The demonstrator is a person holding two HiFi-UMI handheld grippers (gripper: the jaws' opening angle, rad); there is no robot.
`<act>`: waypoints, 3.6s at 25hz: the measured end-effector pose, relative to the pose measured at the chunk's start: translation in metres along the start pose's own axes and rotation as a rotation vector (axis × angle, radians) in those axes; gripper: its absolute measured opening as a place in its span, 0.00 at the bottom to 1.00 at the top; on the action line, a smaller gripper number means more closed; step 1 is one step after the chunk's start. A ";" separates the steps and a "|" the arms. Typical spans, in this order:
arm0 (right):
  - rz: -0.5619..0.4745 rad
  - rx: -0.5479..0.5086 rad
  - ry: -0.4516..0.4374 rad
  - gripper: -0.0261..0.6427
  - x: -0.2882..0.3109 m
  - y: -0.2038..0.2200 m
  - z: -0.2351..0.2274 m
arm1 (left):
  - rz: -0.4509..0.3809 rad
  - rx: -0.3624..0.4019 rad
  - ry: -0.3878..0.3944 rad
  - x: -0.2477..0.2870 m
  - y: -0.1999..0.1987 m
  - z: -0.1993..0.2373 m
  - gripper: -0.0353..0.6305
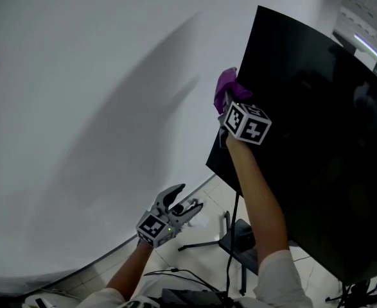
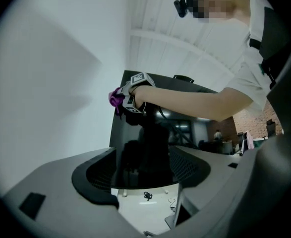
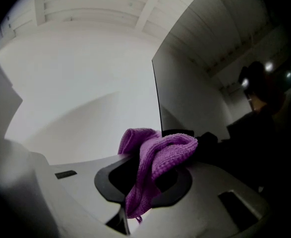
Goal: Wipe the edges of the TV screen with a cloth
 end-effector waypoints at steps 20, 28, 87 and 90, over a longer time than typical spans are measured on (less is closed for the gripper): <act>-0.219 -0.004 -0.021 0.14 0.001 -0.238 0.003 | -0.031 -0.013 -0.006 0.005 -0.012 -0.024 0.54; -0.298 -0.006 -0.005 0.14 -0.031 -0.263 0.008 | -0.013 -0.018 0.017 0.001 -0.006 -0.035 0.54; -0.175 -0.287 0.808 0.14 -0.740 0.021 -0.168 | 0.025 -0.115 0.688 0.130 0.014 -0.410 0.53; -0.101 -0.246 0.776 0.14 -0.709 0.096 -0.150 | 0.013 -0.105 0.630 0.134 0.025 -0.383 0.53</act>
Point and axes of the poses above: the fingertips, and each gripper's own axes: x forward along the fingers, z to its left, y out of its underside, the point moved 4 cm from there along -x, backward along the fingers, and after that the axes turned 7 degrees about -y, right-handed, at the moved point
